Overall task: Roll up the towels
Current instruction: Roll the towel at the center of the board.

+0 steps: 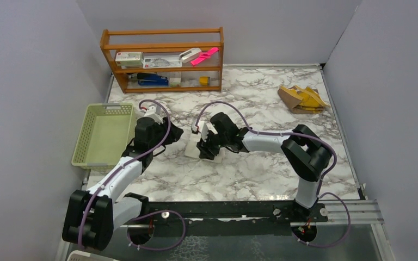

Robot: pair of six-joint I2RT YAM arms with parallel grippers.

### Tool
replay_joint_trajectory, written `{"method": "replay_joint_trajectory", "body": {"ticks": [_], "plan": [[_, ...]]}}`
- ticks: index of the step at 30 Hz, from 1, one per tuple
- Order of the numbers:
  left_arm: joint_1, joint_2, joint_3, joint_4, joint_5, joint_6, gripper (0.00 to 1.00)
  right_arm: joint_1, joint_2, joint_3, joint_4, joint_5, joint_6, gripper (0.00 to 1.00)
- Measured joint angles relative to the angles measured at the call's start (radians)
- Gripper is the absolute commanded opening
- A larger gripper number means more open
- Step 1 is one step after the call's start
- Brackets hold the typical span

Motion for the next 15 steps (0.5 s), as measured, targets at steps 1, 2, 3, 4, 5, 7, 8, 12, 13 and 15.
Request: {"method": "replay_joint_trajectory", "body": {"ticks": [1,2,3,4,5,7,8,12,13,15], "plan": [[0.0,0.01,-0.008,0.015,0.01,-0.001,0.42,0.0,0.0,0.012,-0.027,-0.029,-0.001,0.43],[0.0,0.024,-0.014,0.031,0.022,-0.002,0.42,0.001,0.001,0.021,-0.049,-0.056,-0.003,0.35],[0.0,0.039,-0.02,0.047,0.033,-0.004,0.42,0.001,0.002,0.03,-0.069,-0.082,-0.004,0.26],[0.0,0.057,-0.025,0.062,0.044,-0.005,0.42,0.001,0.003,0.037,-0.087,-0.106,-0.006,0.19],[0.0,0.077,-0.029,0.076,0.056,-0.005,0.42,0.001,0.005,0.044,-0.105,-0.127,-0.01,0.15],[0.0,0.117,-0.03,0.101,0.089,-0.006,0.42,0.001,0.013,0.055,-0.135,-0.161,-0.016,0.14],[0.0,0.133,-0.03,0.114,0.092,-0.005,0.42,0.001,0.017,0.058,-0.146,-0.175,-0.019,0.14],[0.0,0.179,-0.03,0.182,0.15,-0.007,0.42,0.001,0.024,0.059,-0.165,-0.215,-0.027,0.14],[-0.001,0.19,-0.03,0.199,0.162,-0.008,0.42,0.0,0.024,0.059,-0.167,-0.221,-0.027,0.14],[-0.004,0.212,-0.03,0.227,0.189,-0.009,0.42,0.001,0.024,0.059,-0.172,-0.229,-0.028,0.15]]}}
